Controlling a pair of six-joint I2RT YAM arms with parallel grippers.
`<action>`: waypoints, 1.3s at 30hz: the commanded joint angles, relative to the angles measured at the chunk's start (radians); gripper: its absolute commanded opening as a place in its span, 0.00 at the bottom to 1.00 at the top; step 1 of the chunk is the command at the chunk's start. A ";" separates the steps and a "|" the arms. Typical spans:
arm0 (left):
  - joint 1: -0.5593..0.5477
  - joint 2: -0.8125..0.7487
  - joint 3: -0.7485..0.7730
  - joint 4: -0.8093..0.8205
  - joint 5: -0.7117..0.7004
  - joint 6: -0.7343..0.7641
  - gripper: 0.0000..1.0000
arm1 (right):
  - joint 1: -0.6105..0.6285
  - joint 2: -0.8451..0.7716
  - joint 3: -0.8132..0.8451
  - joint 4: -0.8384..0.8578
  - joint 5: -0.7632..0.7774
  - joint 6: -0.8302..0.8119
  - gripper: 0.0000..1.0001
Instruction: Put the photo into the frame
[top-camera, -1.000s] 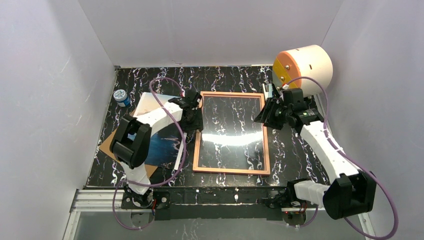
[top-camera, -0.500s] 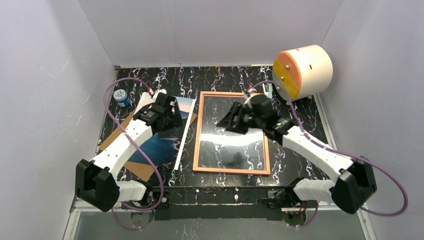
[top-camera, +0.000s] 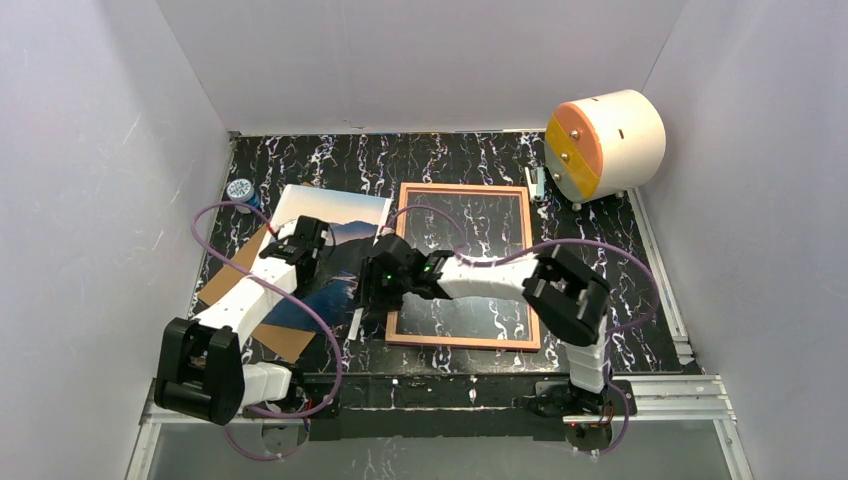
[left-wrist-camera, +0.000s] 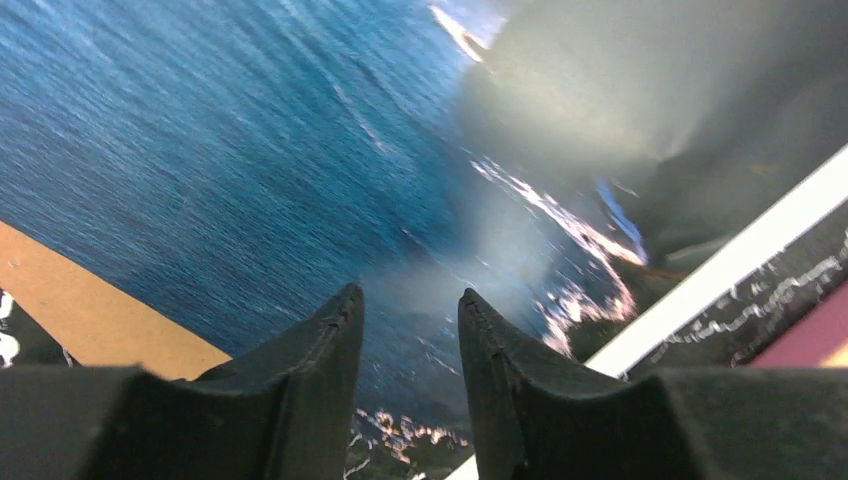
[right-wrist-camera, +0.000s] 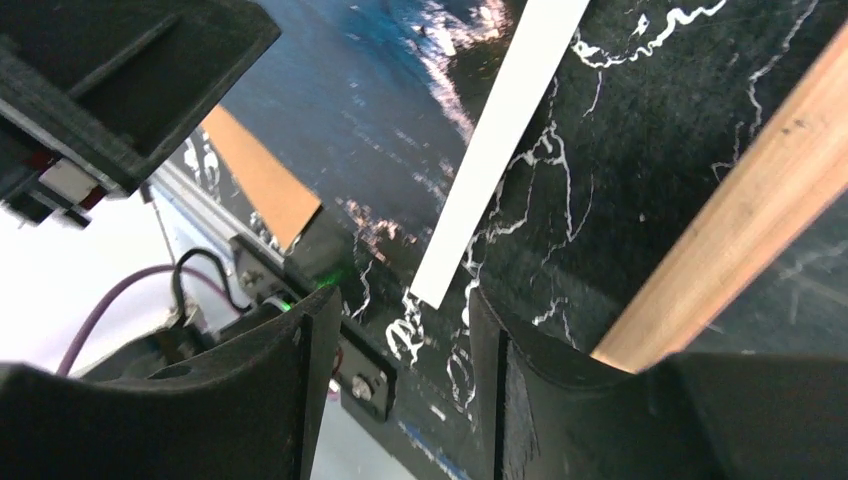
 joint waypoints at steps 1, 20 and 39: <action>0.020 -0.010 -0.069 0.104 -0.073 -0.105 0.37 | 0.012 0.063 0.081 -0.025 0.092 0.051 0.58; 0.025 0.085 -0.178 0.147 0.002 -0.156 0.37 | -0.046 0.215 0.056 0.115 -0.074 0.078 0.64; 0.024 0.062 -0.209 0.155 0.058 -0.163 0.36 | -0.073 0.197 -0.069 0.590 -0.286 0.177 0.64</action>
